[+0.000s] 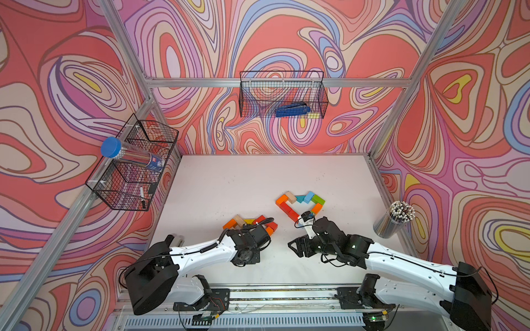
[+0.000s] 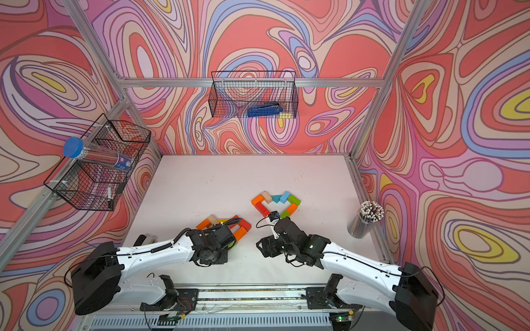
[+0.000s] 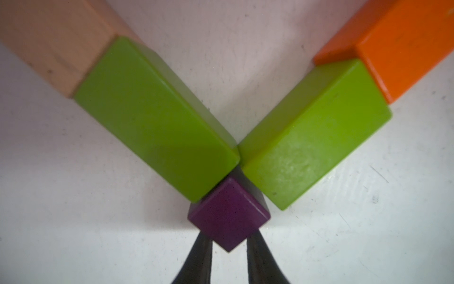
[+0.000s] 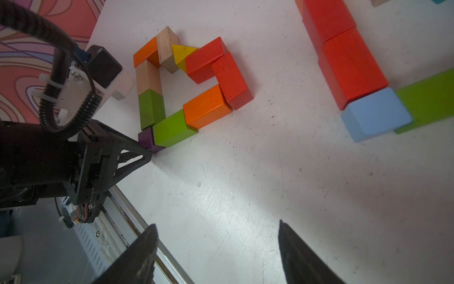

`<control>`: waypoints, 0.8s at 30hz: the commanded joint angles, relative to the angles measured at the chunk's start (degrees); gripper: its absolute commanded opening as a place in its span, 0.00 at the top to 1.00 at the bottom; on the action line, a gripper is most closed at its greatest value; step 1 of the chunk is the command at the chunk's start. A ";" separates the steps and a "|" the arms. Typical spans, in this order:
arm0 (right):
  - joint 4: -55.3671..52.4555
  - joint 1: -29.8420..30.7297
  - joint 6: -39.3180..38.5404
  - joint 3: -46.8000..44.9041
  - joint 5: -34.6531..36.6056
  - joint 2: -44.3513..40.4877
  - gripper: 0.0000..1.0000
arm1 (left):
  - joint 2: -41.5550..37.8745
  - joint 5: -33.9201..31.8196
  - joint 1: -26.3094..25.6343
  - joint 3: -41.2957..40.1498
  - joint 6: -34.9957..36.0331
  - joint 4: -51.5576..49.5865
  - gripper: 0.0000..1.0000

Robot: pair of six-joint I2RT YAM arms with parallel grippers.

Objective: Assemble a heart with building blocks
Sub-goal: Assemble the building block at the center of the board.

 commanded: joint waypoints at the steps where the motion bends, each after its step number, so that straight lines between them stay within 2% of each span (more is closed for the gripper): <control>1: -0.51 0.15 -0.26 -0.45 0.97 -0.27 0.22 | 0.02 -1.18 0.41 1.29 0.94 0.38 0.73; 13: -0.57 0.12 -0.11 -0.45 1.04 -0.40 0.23 | 1.04 -0.72 0.63 1.49 1.62 1.81 0.73; 19: -0.43 0.16 -0.10 -0.23 1.45 -0.23 0.22 | -0.95 -1.30 0.73 1.53 1.18 -0.28 0.72; 24: -0.17 0.14 -0.69 1.07 2.62 0.93 0.22 | -4.26 -1.33 0.83 1.92 0.59 -4.40 0.64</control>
